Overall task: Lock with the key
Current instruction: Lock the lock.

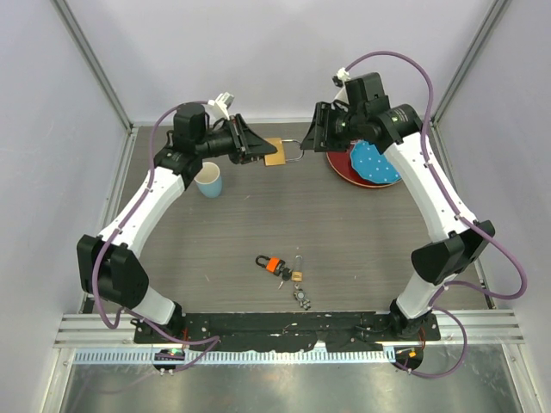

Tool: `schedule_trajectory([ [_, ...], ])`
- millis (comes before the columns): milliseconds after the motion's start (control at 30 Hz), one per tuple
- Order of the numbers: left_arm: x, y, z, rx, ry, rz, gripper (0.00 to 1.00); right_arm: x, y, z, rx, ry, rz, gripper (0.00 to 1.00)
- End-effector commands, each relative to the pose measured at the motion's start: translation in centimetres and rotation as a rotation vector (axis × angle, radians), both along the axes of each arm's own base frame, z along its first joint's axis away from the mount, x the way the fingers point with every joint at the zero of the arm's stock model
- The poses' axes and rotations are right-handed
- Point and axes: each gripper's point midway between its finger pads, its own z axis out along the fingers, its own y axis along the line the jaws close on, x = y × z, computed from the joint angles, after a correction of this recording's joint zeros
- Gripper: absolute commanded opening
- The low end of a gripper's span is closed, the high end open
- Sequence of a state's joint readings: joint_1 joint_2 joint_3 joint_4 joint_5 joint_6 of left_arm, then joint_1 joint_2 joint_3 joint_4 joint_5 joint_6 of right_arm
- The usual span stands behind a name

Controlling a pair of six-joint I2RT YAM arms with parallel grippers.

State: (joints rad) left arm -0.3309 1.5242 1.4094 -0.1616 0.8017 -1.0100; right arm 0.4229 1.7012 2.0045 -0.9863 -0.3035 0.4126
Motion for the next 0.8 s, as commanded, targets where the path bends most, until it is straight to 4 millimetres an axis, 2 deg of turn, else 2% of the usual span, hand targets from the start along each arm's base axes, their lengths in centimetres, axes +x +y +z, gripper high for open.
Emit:
schedule_trajectory([
  [0,-1.5,0.1,5.2,-0.065,-0.165,-0.009,0.0,-0.5,0.5,1.3,-0.035,-0.05,0.015,0.51],
  [233,-1.5,-0.3,5.4,-0.071,-0.168,-0.03,0.0,-0.5,0.8,-0.4,-0.093,-0.037,0.001,0.5],
  [333,-1.5,-0.5,5.6,-0.076,-0.169,-0.042,0.0,0.1,0.2,-0.4,-0.115,-0.052,-0.03,0.5],
  [533,-1.4,-0.7,6.0,-0.09,-0.169,-0.05,0.0,0.8,0.4,-0.9,-0.112,-0.054,-0.045,0.45],
  [767,-1.3,-1.0,6.0,-0.102,-0.167,-0.063,0.0,1.2,1.5,-0.9,-0.06,-0.05,-0.038,0.39],
])
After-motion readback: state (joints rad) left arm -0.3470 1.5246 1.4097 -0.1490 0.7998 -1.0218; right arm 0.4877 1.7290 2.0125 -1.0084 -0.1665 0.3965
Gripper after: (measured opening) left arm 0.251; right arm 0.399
